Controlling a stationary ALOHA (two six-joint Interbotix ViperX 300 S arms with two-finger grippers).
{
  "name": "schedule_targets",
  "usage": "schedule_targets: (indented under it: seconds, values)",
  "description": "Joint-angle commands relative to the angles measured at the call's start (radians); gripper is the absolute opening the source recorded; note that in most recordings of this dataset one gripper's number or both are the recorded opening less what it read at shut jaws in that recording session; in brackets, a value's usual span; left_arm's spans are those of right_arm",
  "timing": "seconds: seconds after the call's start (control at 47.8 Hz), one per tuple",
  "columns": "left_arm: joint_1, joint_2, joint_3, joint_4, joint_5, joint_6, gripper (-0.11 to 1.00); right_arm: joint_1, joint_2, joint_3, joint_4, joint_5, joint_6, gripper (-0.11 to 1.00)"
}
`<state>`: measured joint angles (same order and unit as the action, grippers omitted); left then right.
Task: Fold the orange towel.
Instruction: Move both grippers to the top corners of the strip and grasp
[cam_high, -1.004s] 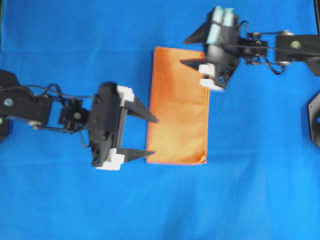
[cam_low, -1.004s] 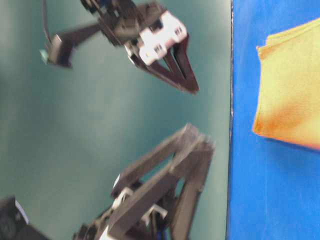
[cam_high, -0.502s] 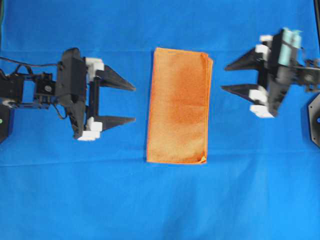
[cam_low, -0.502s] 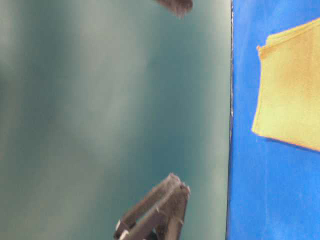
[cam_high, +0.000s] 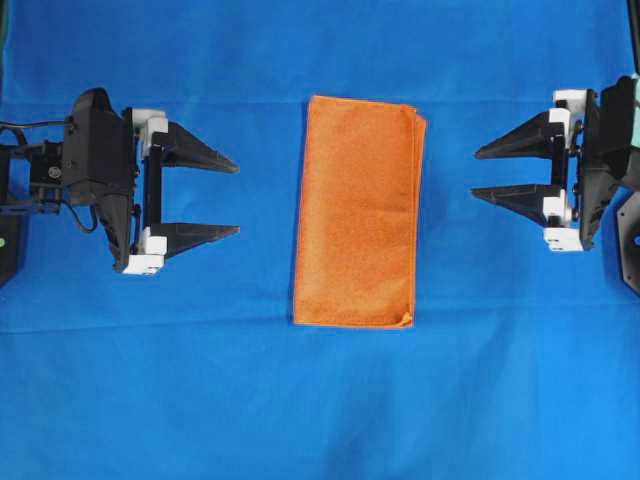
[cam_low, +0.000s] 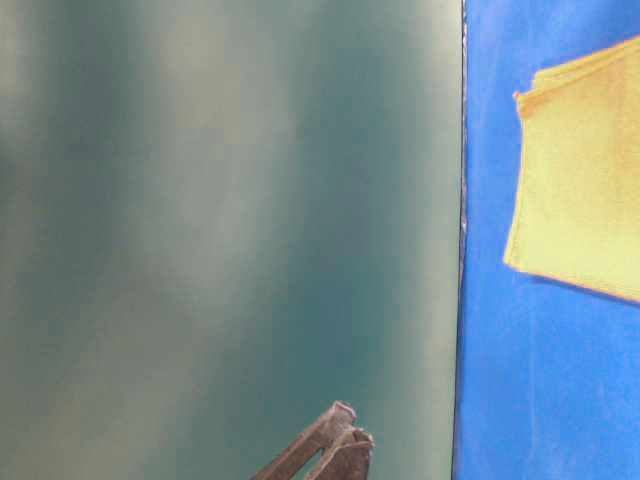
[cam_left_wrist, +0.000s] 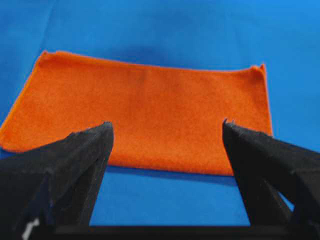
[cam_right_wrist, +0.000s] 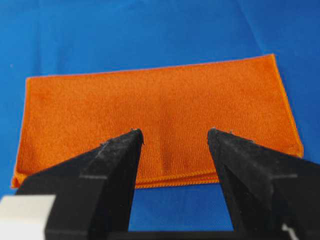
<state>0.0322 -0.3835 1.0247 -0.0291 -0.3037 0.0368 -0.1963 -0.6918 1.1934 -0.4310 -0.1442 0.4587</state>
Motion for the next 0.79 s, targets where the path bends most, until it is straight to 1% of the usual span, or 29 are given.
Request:
schedule_targets:
  seconds: [0.0, 0.105, 0.167, 0.356, 0.481, 0.649, 0.774]
  values:
    - [0.003, -0.002, -0.02, 0.0, -0.011, -0.002, 0.84, 0.003, -0.002, -0.015, 0.005, -0.008, 0.002, 0.6]
    - [0.008, 0.009, -0.031, 0.0, -0.014, 0.0, 0.84, -0.011, -0.002, -0.028, 0.012, -0.003, 0.002, 0.6]
    - [0.023, 0.028, -0.048, 0.0, -0.018, 0.0, 0.84, -0.035, 0.008, -0.038, 0.018, -0.002, 0.002, 0.6]
    - [0.086, 0.133, -0.132, 0.002, -0.018, 0.006, 0.84, -0.161, 0.094, -0.083, 0.02, 0.015, 0.0, 0.6]
    - [0.15, 0.227, -0.184, 0.002, -0.018, 0.005, 0.84, -0.244, 0.202, -0.118, 0.015, 0.012, -0.012, 0.6]
    - [0.238, 0.356, -0.252, 0.002, -0.028, 0.005, 0.84, -0.29, 0.357, -0.187, -0.017, 0.009, -0.017, 0.6]
    - [0.295, 0.443, -0.296, 0.002, -0.061, 0.005, 0.84, -0.321, 0.476, -0.232, -0.025, 0.008, -0.018, 0.6]
